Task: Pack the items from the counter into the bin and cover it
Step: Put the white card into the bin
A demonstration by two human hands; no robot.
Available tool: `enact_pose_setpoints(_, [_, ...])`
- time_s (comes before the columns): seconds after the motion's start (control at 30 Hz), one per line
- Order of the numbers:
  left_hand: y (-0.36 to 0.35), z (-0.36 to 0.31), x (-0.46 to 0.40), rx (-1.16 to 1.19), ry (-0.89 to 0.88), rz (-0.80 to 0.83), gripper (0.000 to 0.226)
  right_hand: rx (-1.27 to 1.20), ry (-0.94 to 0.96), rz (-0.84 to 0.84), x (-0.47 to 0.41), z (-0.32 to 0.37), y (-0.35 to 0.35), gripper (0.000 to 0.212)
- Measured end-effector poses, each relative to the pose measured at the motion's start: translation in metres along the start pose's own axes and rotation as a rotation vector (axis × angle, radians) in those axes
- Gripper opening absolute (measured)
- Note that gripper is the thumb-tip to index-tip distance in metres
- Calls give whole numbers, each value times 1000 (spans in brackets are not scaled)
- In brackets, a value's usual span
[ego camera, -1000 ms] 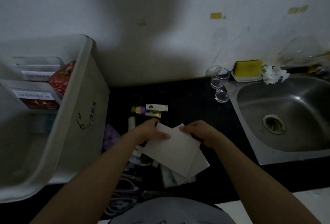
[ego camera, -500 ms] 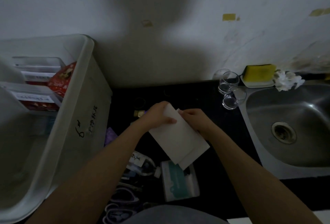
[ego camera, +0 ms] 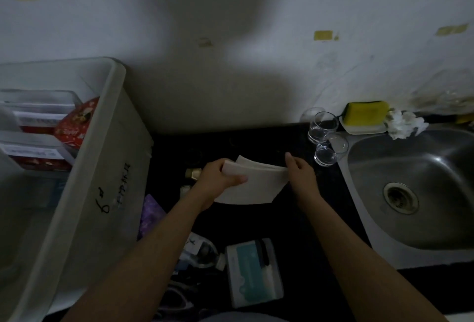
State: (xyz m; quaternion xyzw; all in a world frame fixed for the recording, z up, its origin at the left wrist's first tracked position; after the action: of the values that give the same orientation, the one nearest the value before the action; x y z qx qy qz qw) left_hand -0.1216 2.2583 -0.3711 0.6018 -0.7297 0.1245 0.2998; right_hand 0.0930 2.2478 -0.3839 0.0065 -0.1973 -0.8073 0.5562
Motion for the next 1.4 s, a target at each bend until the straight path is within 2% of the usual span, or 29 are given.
enact_pose_setpoints(0.07, [-3, 7, -1, 61, 15, 11, 23, -182, -159, 1, 5, -15, -9, 47])
enact_pose_setpoints(0.13, [-5, 9, -2, 91, -5, -12, 23, -227, -200, -9, 7, -22, -14, 49])
enact_pose_setpoints(0.37, [-11, 13, -1, -19, -141, -69, 29, -130, -71, -82, 18, -19, -17, 34])
enact_pose_setpoints(0.47, [-12, 26, 0, -41, -162, -138, 34, -60, -27, -52, 26, -23, -17, 27])
enact_pose_setpoints(0.57, [-11, 35, 3, -194, -186, -196, 42, 59, 3, 38, 37, -27, -20, 21])
enact_pose_setpoints(0.7, [-9, 29, 6, -389, -275, -259, 42, 44, 34, 52, 42, -25, -21, 17])
enact_pose_setpoints(0.87, [-20, 12, 16, -1074, -538, -458, 35, -4, -47, 70, 41, -30, -23, 24])
enact_pose_setpoints(0.93, [-25, 7, 18, -1192, -549, -509, 36, -10, -78, 92, 40, -30, -25, 25])
enact_pose_setpoints(1.1, [-22, -9, 18, -1115, -479, -487, 32, -82, -118, 107, 34, -21, -24, 32])
enact_pose_setpoints(1.33, [8, -66, 51, -901, -495, -570, 31, -607, -236, 57, 41, 14, -16, 40])
enact_pose_setpoints(1.4, [20, -81, 63, -772, -499, -581, 45, -652, -206, 89, 42, 30, -18, 44])
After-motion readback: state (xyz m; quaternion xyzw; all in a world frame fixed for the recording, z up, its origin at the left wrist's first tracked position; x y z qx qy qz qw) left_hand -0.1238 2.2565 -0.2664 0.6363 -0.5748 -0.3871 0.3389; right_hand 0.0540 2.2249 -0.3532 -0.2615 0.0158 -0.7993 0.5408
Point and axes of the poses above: each hand's wrist, its own x-axis away from the middle knuckle, its own y-axis out of the back of the hand, z = x × y, the point moved 8 cm from there along -x, towards the middle knuckle, and after that the axes turned 10 degrees about y, right-handed, at the moved point
